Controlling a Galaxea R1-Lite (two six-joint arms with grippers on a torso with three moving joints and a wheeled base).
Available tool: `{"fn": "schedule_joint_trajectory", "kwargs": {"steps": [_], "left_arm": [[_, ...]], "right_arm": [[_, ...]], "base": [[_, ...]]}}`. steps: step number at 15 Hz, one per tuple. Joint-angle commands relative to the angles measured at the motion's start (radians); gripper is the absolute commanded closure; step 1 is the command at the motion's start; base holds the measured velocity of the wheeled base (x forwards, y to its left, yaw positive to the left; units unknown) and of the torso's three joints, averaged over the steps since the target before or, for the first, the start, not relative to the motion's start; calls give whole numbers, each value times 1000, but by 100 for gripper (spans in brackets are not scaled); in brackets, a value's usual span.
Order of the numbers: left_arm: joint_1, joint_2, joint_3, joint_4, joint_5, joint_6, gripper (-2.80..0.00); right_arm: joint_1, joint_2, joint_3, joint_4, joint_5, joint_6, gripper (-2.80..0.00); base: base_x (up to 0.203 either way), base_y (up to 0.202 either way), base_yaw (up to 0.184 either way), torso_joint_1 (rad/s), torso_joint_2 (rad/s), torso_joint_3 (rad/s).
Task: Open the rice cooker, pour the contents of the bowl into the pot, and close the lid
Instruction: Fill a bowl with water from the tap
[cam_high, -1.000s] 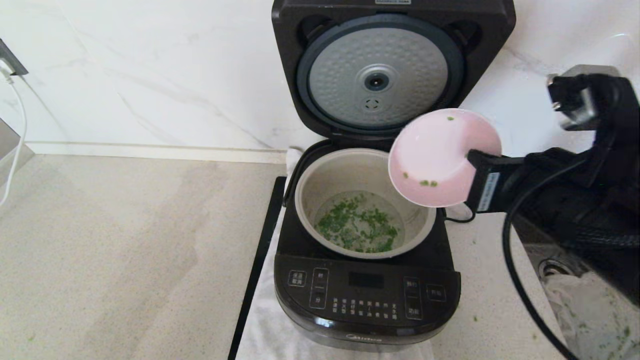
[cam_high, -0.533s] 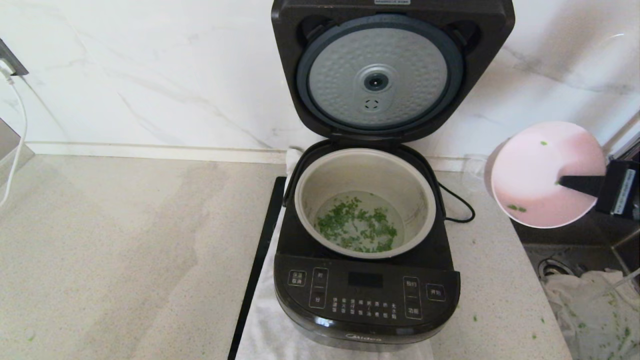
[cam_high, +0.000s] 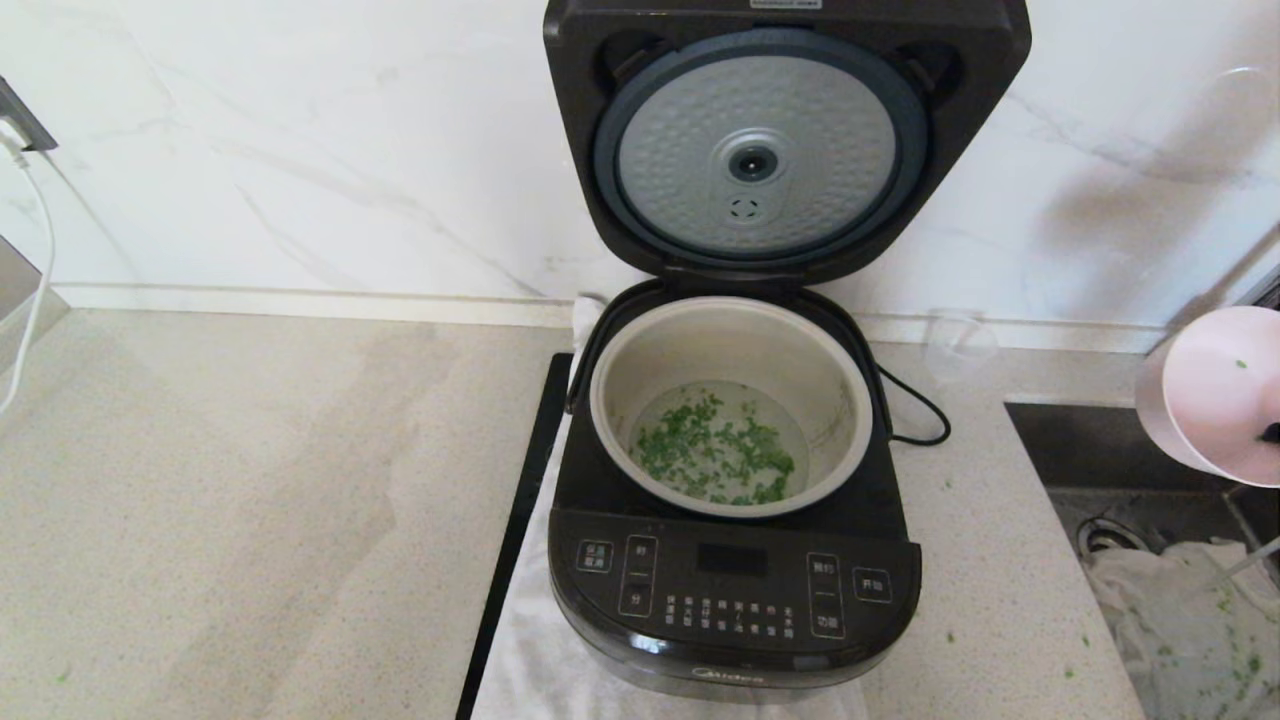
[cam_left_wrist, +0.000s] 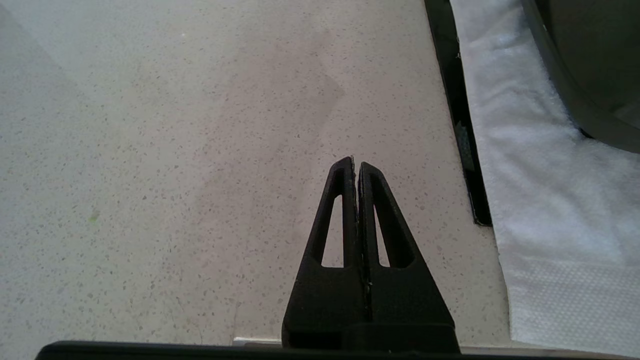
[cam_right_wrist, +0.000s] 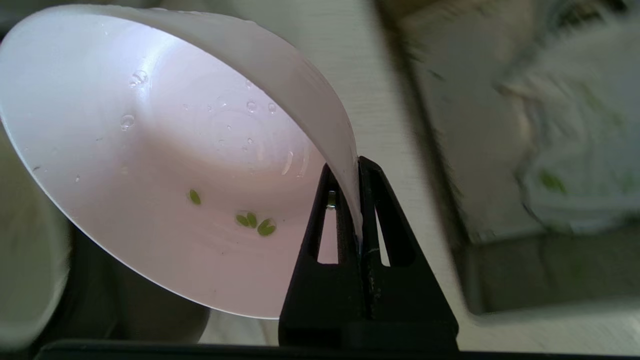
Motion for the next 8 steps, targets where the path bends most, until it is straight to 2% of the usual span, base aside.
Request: {"fn": "schedule_joint_trajectory", "kwargs": {"steps": [1,5,8], "left_arm": [[1,-1,0,0,0,1,0],[1,-1,0,0,-1,1,0],[1,-1,0,0,0,1,0]], "right_arm": [[-156,227,-45,21,26,2,0],[-395,454,-182,106,74,6,0],[-529,594,-291,155,119,7,0]], "base": [[0,0,0,0,0,0],[0,0,0,0,0,0],[0,0,0,0,0,0]]}}
